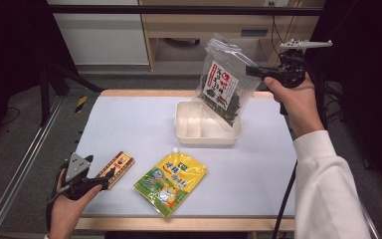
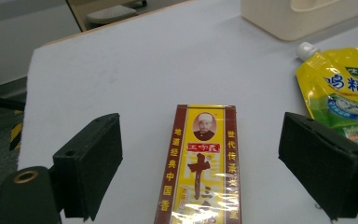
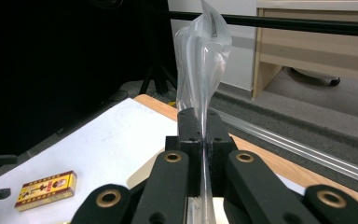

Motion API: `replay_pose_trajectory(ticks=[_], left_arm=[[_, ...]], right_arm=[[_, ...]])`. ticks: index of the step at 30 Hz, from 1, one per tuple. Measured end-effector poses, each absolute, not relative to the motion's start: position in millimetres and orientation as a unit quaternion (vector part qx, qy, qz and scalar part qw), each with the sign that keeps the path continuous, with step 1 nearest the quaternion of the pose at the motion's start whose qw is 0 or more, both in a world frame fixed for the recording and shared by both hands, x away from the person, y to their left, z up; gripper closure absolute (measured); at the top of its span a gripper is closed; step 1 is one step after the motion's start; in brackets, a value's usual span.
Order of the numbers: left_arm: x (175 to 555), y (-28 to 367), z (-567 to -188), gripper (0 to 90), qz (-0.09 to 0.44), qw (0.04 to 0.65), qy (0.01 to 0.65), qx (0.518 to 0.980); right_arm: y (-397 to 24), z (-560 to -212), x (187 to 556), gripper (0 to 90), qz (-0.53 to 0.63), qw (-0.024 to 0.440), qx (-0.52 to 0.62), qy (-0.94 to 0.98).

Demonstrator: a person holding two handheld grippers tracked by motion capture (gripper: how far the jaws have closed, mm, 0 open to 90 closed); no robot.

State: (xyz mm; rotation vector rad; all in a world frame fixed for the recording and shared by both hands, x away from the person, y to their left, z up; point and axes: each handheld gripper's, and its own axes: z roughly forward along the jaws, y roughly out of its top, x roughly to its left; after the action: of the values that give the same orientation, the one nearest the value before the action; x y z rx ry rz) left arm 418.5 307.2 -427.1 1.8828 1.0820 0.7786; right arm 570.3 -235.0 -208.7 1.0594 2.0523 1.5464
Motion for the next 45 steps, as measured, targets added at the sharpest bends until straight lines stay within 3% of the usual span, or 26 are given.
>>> replay_pose_trajectory(ticks=[17,45], left_arm=[[418,320,-433,12.8,0.299,0.404,0.464,0.729],[417,320,-432,13.2,0.299,0.406,0.458,0.732]], right_arm=[[-242,-225,587,89.1,0.565,0.164,0.398,0.704],[-251,-256,592,89.1,0.548,0.159,0.418,0.707]])
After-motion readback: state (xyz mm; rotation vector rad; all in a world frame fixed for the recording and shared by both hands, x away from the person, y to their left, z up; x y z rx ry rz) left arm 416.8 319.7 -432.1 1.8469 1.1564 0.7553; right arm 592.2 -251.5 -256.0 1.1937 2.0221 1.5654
